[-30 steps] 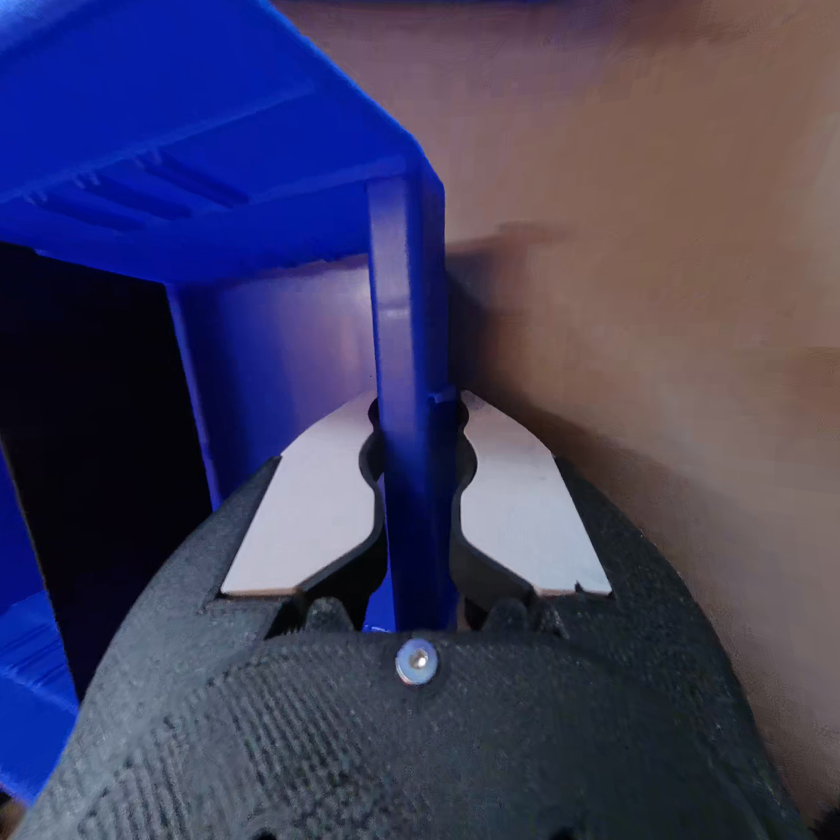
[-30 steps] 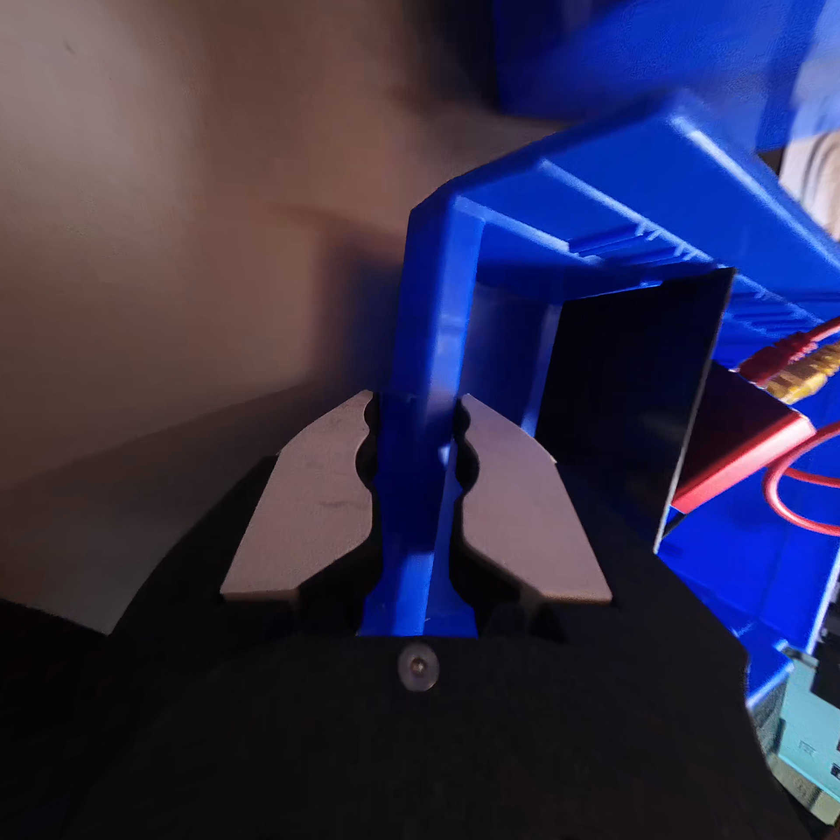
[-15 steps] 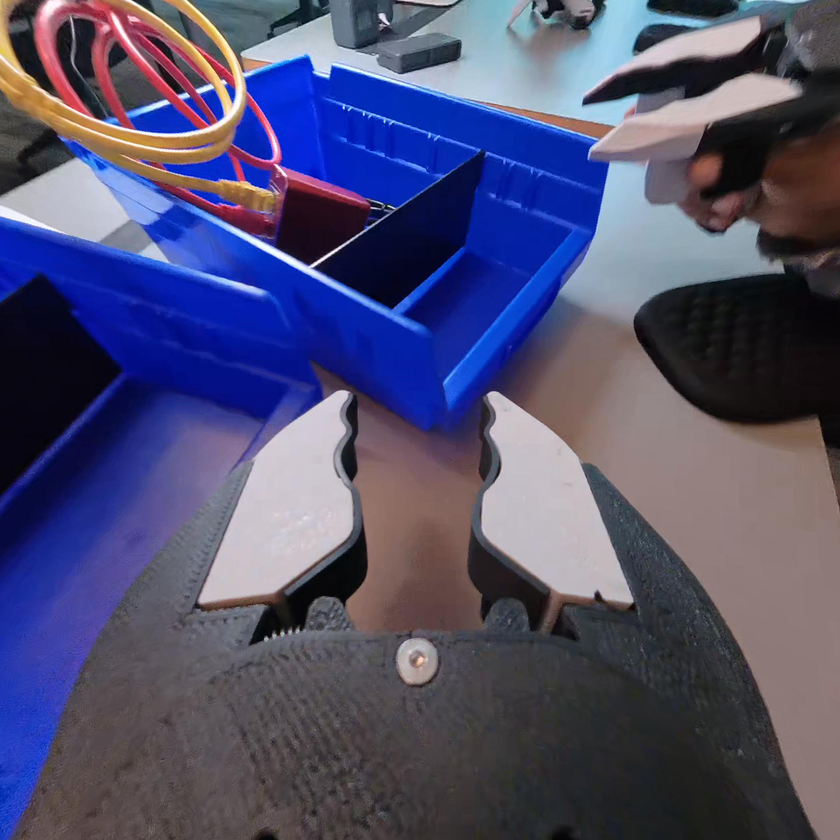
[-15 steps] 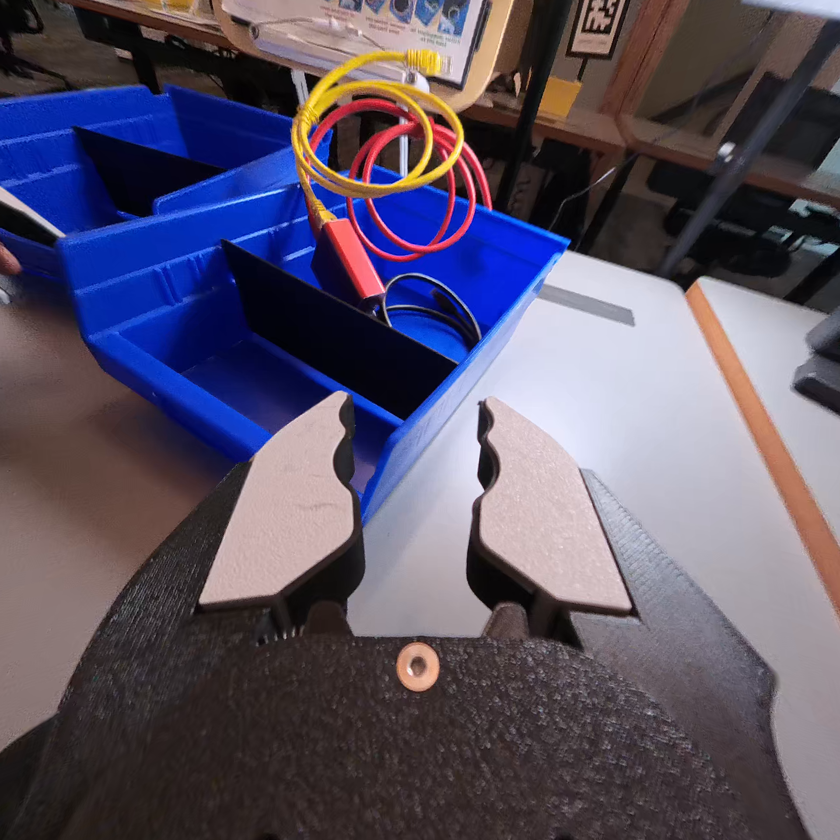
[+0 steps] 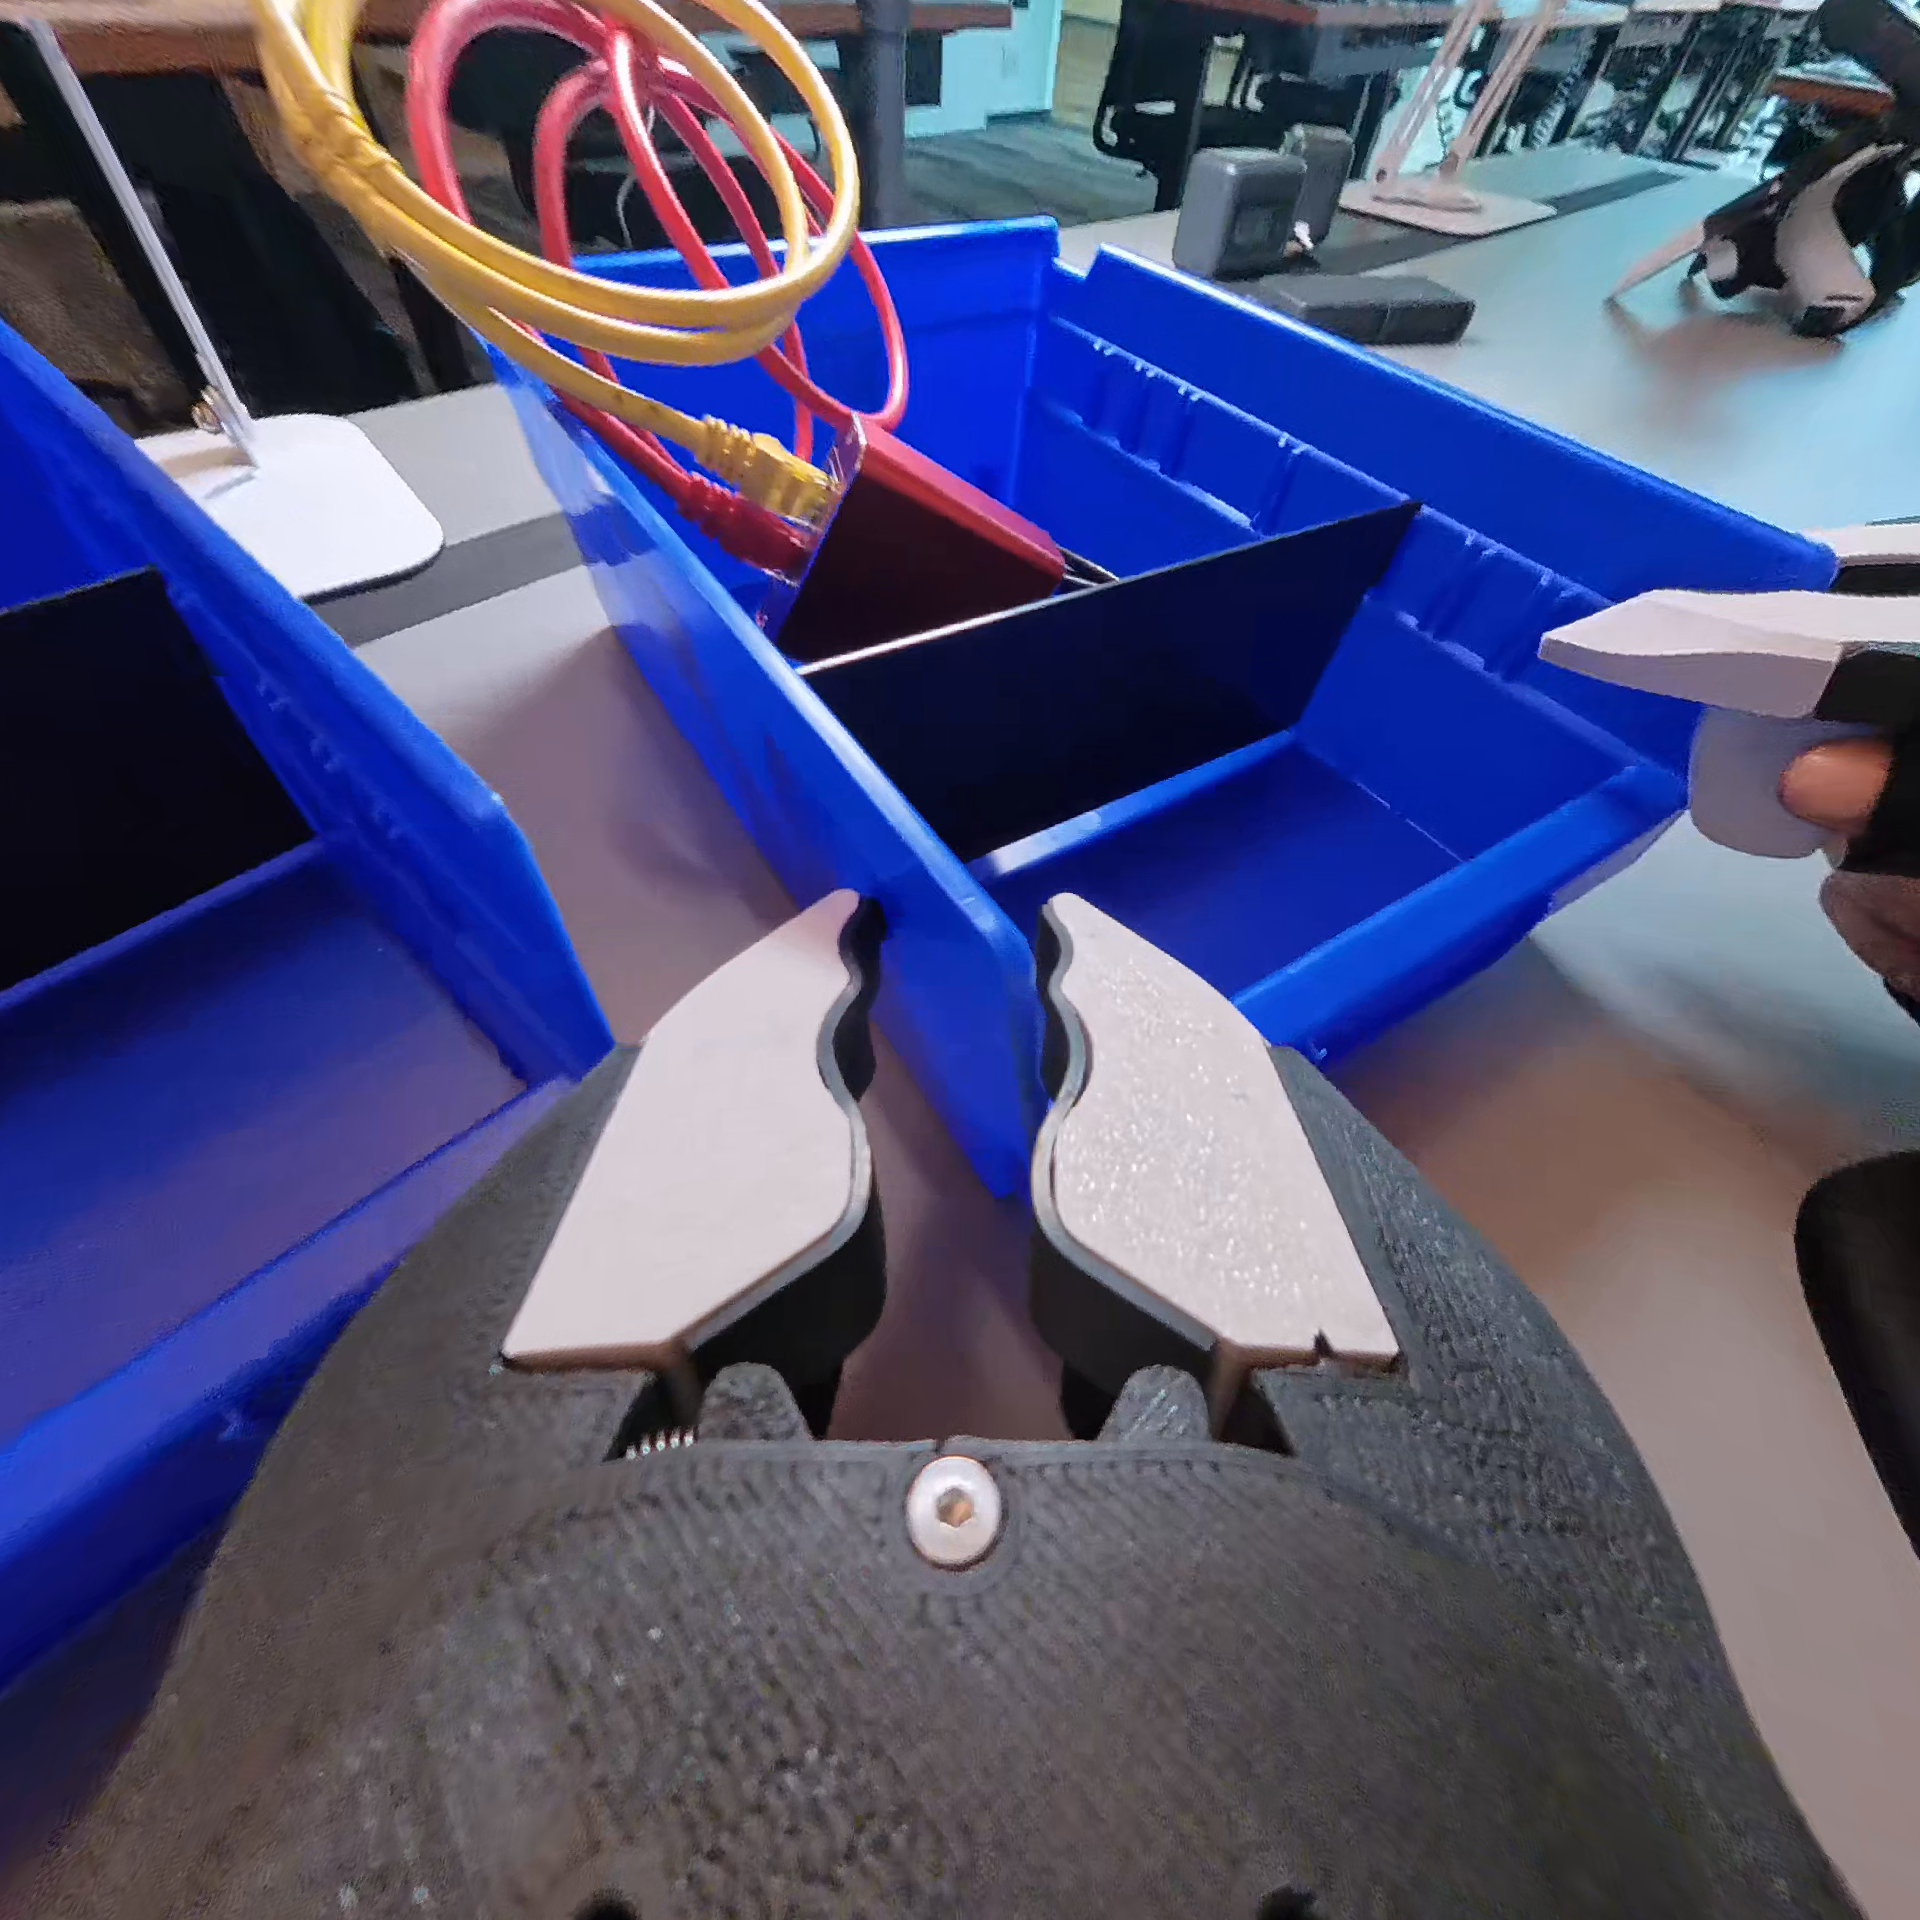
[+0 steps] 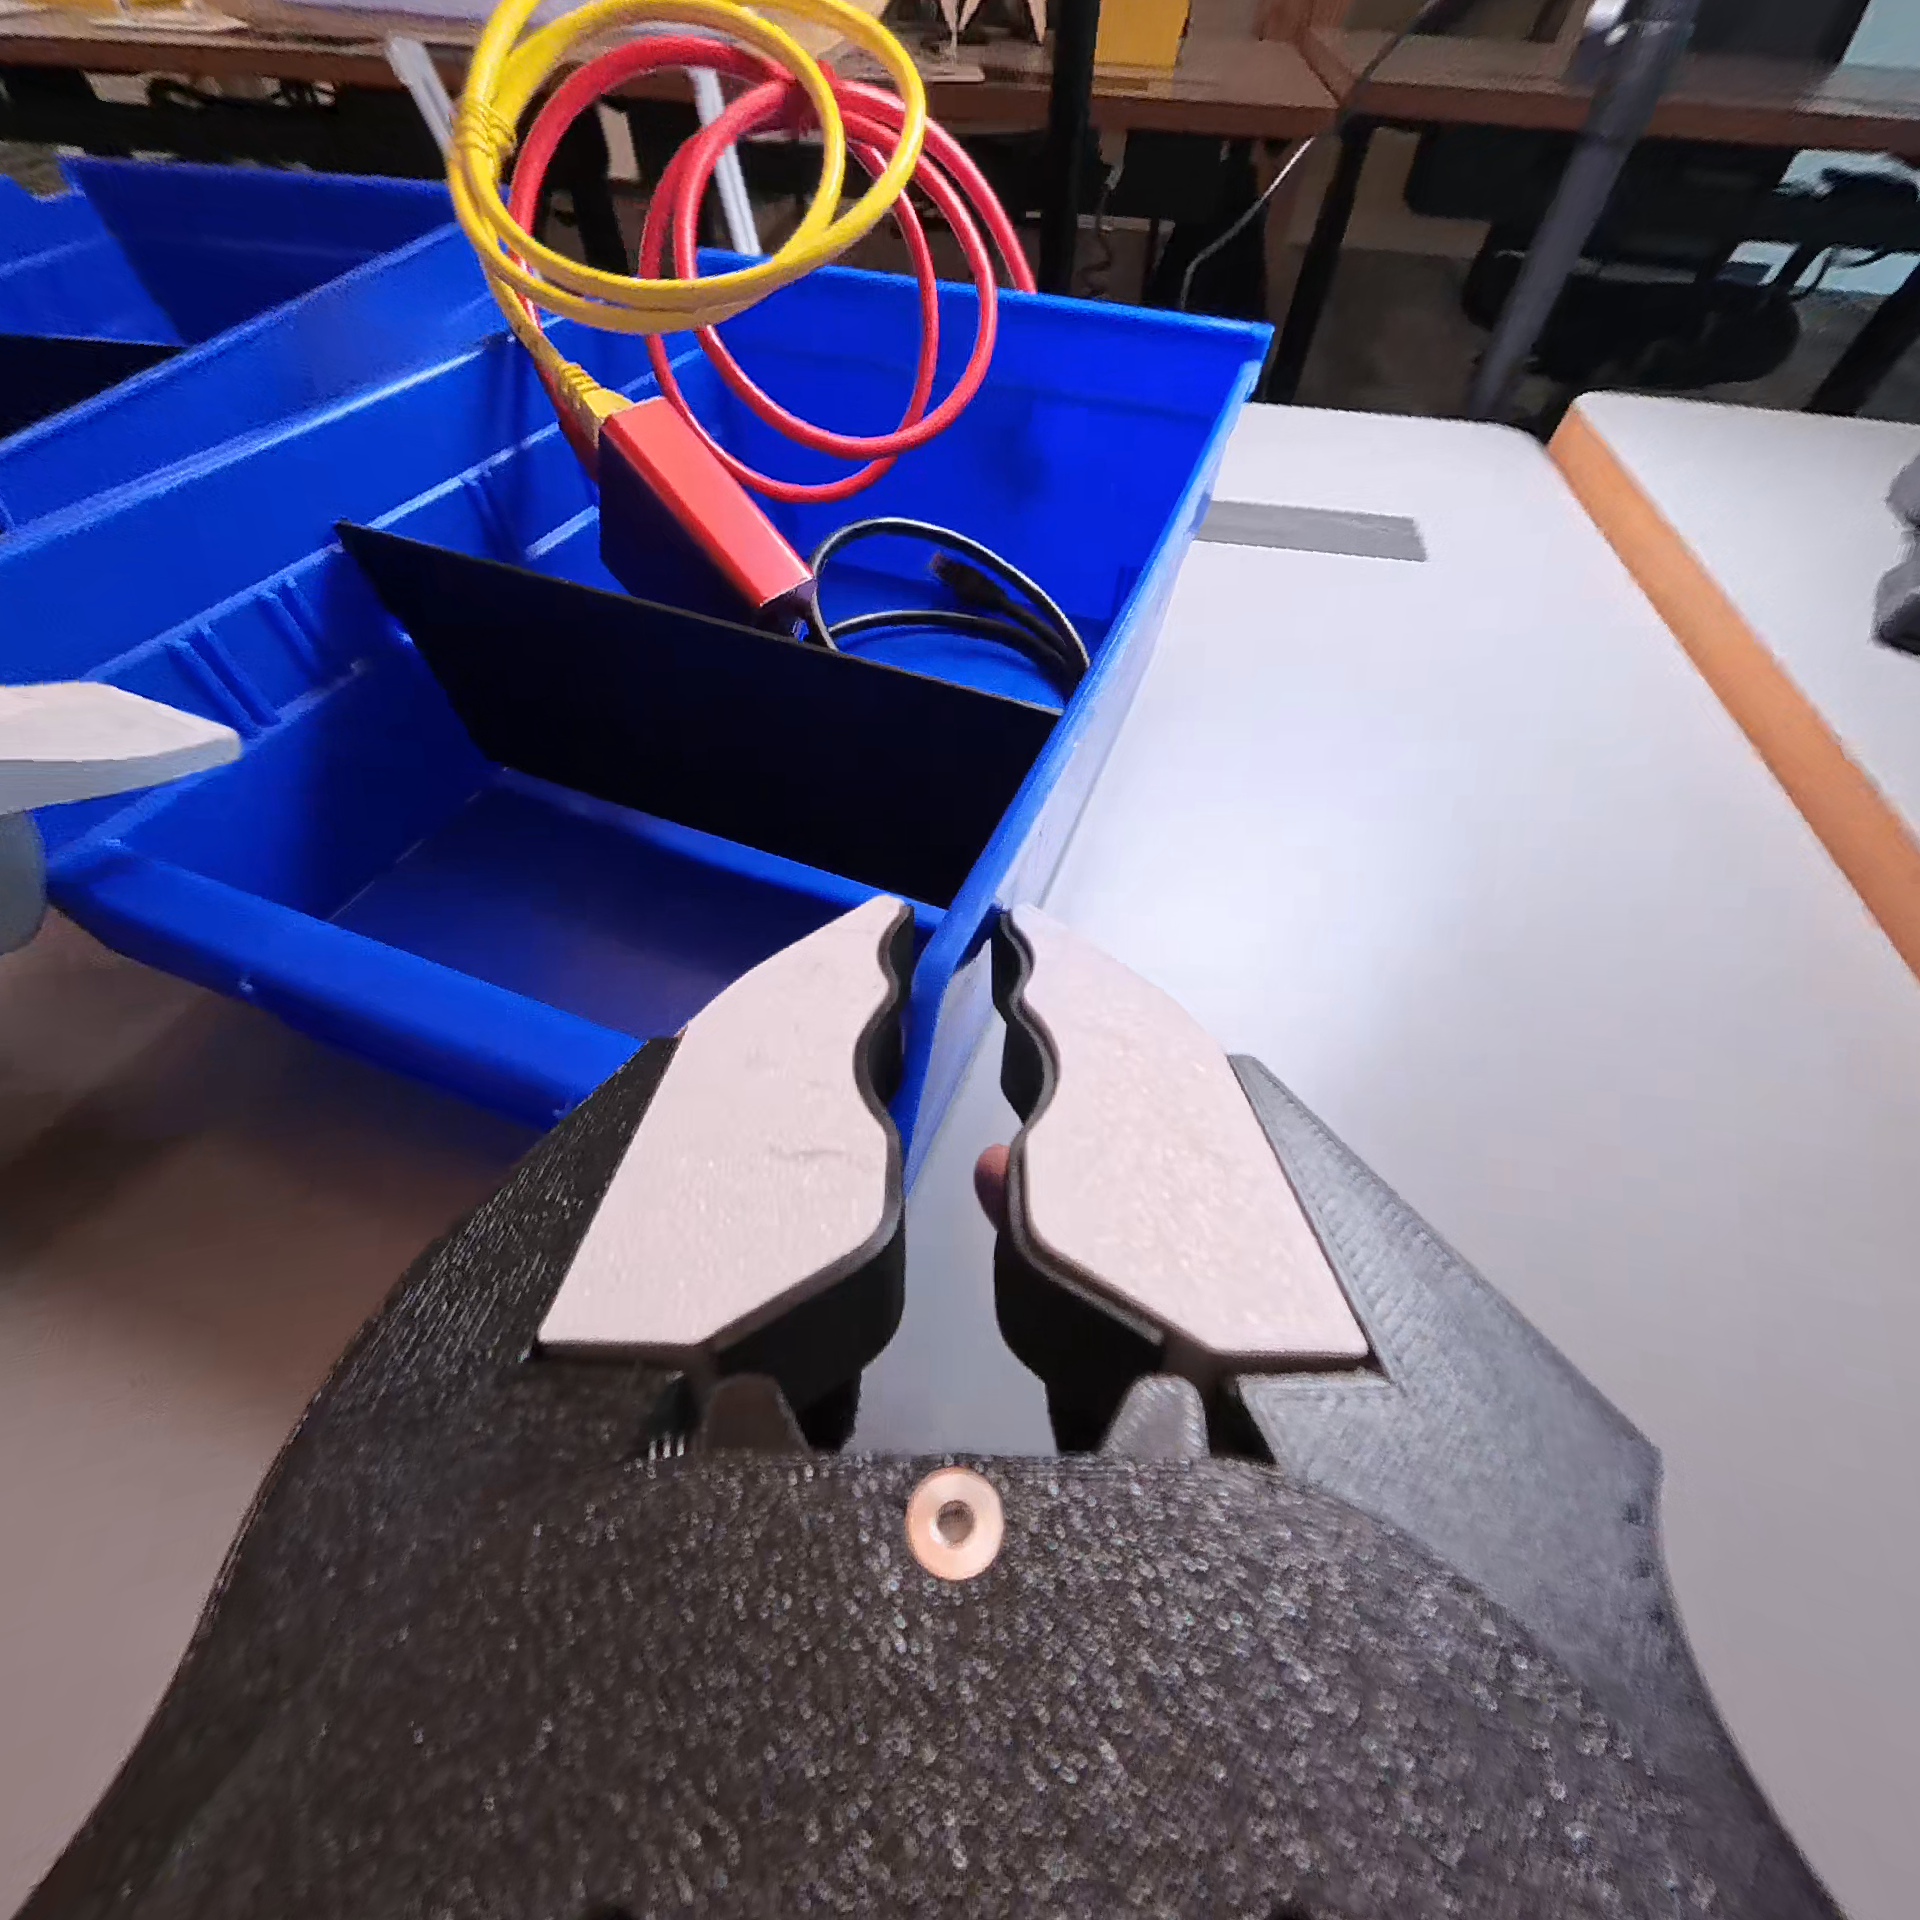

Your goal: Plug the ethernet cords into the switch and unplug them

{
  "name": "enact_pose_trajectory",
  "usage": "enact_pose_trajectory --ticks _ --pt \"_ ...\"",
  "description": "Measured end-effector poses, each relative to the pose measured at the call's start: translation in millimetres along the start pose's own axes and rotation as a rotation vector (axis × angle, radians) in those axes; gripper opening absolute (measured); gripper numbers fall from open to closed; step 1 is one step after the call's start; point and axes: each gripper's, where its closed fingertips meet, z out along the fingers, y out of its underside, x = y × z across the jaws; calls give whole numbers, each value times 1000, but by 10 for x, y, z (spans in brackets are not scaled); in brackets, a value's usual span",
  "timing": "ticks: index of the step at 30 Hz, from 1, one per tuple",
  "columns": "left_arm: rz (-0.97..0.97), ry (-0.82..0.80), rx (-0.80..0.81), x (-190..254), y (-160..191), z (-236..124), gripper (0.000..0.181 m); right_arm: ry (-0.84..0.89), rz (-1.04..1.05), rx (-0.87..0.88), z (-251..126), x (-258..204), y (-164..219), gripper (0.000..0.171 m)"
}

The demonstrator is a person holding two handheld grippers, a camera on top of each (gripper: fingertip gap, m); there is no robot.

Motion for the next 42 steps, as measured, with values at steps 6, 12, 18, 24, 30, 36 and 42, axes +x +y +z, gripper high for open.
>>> enact_pose_trajectory --ticks 6,12,18,24,30,36,42 --pt "78 -10 91 104 -340 -201 21 43 -43 177 -375 -17 -402 12" --pt "125 -106 286 -125 -1099 -971 17 -29 -83 359 -704 -527 -1202 14" --pt "86 -307 429 -820 -1443 -2120 14 -231 -116 459 -650 -1638 -1850 17" --pt "48 -534 413 -1640 -1136 -3186 10 -459 -123 443 -347 -2959 -1954 18" --pt "-17 -704 338 -2344 -507 -3877 7 -617 -140 328 85 -4066 -1588 20" --pt "-93 -769 237 -2831 226 -3923 6 -691 -172 174 525 -4580 -982 21" --pt "-167 -736 173 -2983 802 -3641 6 -719 -211 71 716 -4586 -471 23"
